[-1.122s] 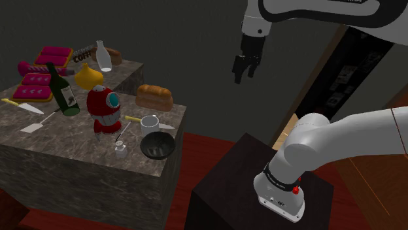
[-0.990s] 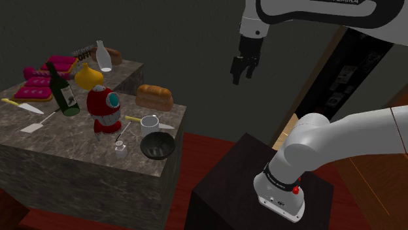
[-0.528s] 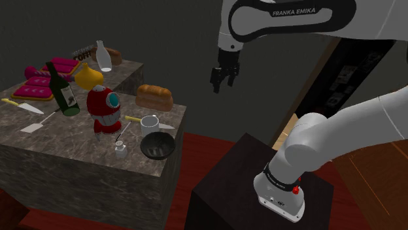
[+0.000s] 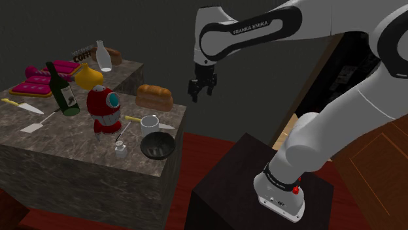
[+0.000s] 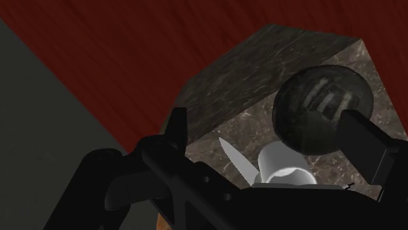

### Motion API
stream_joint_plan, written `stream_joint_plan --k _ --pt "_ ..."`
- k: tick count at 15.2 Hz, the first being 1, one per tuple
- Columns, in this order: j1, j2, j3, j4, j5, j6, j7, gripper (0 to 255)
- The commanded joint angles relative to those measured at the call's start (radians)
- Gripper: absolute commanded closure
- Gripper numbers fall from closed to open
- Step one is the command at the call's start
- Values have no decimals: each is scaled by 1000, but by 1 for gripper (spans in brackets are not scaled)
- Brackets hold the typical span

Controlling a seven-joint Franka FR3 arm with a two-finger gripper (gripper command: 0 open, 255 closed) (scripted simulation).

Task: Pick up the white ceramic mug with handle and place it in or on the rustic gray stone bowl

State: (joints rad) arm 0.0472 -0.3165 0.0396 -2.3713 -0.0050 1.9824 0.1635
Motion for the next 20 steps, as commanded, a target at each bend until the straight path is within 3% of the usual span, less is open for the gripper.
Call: stream_joint_plan --k 1,11,20 --pt "7 73 12 27 3 48 17 0" --pt "39 449 53 236 -17 220 101 0" --pt "85 795 59 536 -53 271 165 0"
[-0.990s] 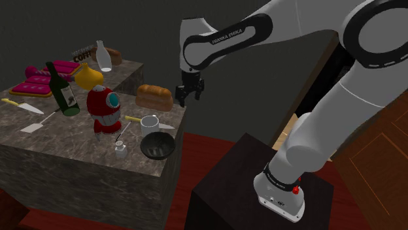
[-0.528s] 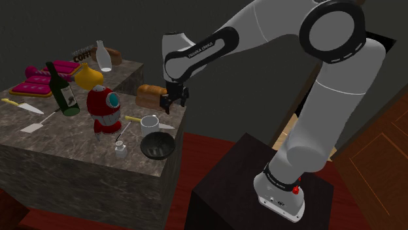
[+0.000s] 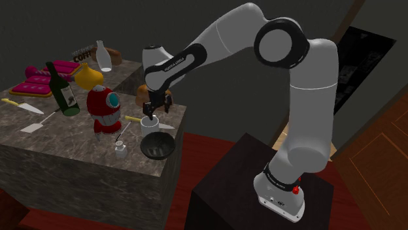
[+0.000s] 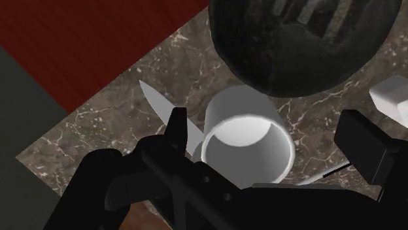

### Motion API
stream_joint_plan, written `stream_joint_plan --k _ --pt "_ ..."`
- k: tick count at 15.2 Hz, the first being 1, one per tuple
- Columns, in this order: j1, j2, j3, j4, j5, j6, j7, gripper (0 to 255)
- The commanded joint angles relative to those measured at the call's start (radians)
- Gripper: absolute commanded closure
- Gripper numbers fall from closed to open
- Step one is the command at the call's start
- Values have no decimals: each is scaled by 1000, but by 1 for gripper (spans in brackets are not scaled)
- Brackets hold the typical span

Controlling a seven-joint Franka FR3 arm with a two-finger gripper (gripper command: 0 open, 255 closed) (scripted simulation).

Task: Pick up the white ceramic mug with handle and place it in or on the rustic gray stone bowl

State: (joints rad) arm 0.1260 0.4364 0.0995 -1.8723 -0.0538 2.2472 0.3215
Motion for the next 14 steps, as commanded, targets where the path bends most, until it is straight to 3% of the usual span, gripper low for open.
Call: stream_joint_plan --k 1,9,14 --pt "12 82 -1 78 -7 5 12 0" --pt "62 415 -8 477 -24 -55 41 0" --pt "64 458 -11 479 -27 -15 43 0"
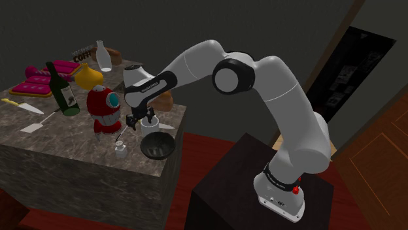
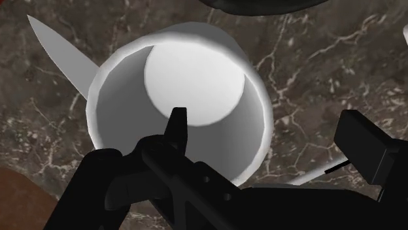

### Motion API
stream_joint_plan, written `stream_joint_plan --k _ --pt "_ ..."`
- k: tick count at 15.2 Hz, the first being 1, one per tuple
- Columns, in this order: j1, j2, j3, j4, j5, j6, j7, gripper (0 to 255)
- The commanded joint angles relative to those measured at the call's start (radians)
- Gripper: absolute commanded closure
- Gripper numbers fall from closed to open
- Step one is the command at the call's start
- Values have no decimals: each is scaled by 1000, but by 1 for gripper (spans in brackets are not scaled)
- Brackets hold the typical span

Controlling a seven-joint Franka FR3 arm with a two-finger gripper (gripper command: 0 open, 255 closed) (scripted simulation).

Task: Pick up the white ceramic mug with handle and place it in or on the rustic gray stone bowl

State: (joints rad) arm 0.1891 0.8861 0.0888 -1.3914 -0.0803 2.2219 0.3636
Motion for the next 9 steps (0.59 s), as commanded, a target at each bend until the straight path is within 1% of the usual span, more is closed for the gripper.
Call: stream_joint_plan --k 1,9 --pt "1 17 -1 -1 -1 18 1 0" --pt "2 31 -2 2 -2 30 1 0"
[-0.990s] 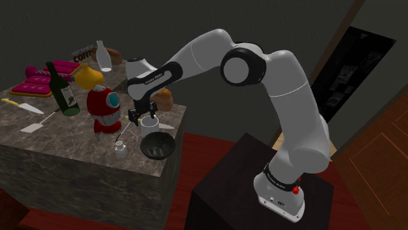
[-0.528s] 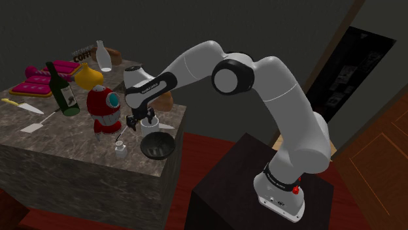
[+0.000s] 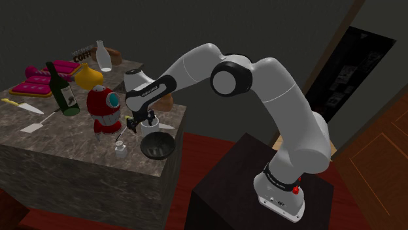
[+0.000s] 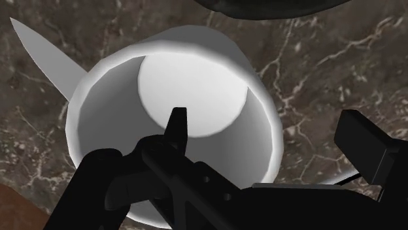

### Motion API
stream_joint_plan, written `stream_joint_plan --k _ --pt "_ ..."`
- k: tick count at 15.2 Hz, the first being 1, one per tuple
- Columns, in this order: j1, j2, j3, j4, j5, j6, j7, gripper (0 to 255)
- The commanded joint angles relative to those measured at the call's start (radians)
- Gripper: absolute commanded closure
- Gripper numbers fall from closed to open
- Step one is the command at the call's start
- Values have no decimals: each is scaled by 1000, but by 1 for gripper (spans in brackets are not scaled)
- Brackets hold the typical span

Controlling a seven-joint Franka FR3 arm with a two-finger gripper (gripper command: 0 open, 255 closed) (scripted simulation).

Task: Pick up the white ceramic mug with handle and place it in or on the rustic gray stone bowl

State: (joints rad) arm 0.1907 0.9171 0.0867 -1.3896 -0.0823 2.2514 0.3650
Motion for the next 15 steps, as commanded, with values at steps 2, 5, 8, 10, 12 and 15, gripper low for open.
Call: stream_joint_plan --k 2,5,8,10,12,15 --pt "0 0 0 0 0 0 0 255" --pt "0 0 0 0 0 0 0 255" --pt "0 0 0 0 0 0 0 255" --pt "0 0 0 0 0 0 0 255" --pt "0 -10 1 -3 1 -6 0 255" --pt "-2 -39 2 -12 2 -27 -1 255"
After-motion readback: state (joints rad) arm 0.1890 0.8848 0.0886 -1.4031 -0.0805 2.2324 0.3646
